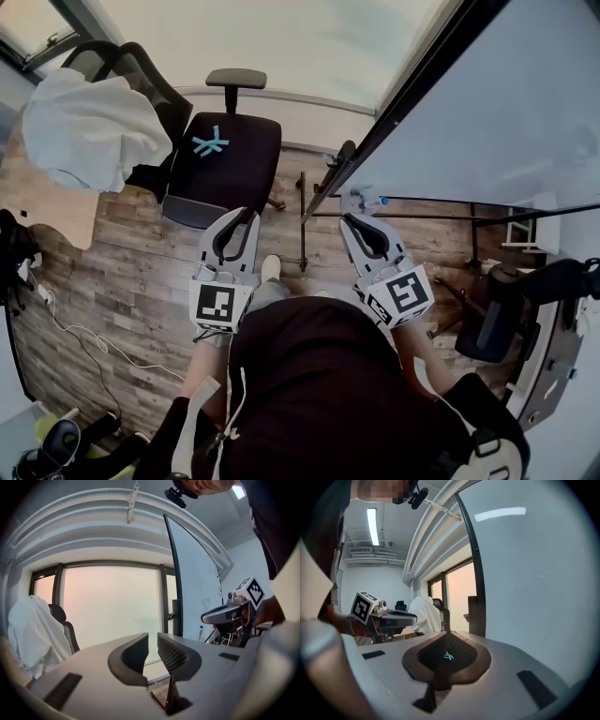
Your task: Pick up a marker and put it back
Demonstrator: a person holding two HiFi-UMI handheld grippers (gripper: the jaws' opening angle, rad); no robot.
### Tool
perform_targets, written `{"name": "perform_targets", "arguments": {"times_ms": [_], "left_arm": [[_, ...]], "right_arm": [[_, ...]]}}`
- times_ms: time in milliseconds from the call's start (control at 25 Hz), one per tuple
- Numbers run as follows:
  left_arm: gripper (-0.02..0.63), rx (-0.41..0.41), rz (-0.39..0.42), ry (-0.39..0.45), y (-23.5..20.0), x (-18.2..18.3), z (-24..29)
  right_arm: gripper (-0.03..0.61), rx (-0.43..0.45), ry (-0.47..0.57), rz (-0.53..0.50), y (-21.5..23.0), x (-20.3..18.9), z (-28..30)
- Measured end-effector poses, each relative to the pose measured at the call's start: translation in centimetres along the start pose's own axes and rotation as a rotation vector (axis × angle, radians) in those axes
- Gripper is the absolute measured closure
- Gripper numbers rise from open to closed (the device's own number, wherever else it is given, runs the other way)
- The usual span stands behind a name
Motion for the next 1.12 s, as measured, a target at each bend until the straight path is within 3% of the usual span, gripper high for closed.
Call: {"name": "perform_targets", "arguments": {"times_ms": [400, 1120], "left_arm": [[0.549, -0.005, 0.01, 0.012, -0.5, -0.4, -0.6], [0.55, -0.037, 0.029, 0.001, -1.2, -0.5, 0.1]], "right_arm": [[0.548, 0.021, -0.007, -0.022, -1.0, 0.2, 0.1], [0.548, -0.036, -0.009, -0.007, -1.3, 0.2, -0.4]]}}
Point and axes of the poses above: the fingertips, and each gripper's own axes: z forward along the fingers, y to its right, x out of its top, the point moved 9 cm from there along -z, backward along the fingers, and after that the axes turned 1 degree about z, right-handed, at the moved point
